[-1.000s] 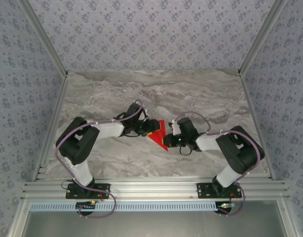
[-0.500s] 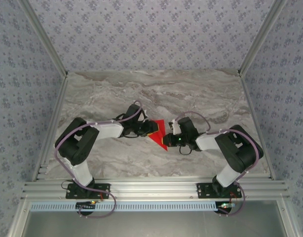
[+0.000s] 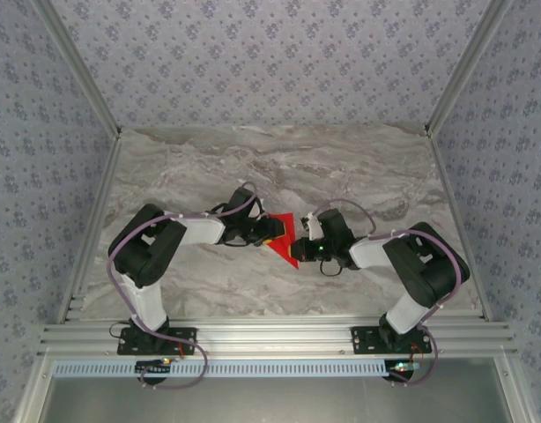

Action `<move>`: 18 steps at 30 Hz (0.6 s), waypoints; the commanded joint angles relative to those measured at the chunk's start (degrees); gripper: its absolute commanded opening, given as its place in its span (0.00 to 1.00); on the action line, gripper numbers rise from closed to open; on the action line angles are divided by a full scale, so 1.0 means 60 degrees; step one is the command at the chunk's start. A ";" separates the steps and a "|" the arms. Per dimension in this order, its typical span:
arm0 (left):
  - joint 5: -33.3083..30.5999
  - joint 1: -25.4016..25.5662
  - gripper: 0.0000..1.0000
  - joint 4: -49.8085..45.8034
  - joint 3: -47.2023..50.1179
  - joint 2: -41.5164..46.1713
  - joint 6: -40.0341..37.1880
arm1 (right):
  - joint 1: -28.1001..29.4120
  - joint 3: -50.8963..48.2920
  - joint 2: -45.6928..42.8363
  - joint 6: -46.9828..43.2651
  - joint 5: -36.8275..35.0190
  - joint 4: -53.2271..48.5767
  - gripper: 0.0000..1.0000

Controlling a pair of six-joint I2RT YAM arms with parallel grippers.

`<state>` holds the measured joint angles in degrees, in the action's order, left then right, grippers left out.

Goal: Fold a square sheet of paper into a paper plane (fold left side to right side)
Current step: Fourth fold the wing at the center of the table.

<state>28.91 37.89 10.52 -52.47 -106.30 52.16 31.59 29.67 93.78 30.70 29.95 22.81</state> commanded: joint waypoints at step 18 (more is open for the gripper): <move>-0.0304 0.0028 0.46 -0.0467 -0.0191 -0.0454 -0.0169 | -0.1001 0.0812 -0.0483 -0.0061 0.1510 -0.0852 0.27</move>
<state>28.91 37.89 10.26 -53.39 -107.04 52.16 26.98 33.01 92.16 30.65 36.12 19.46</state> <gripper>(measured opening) 0.461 0.264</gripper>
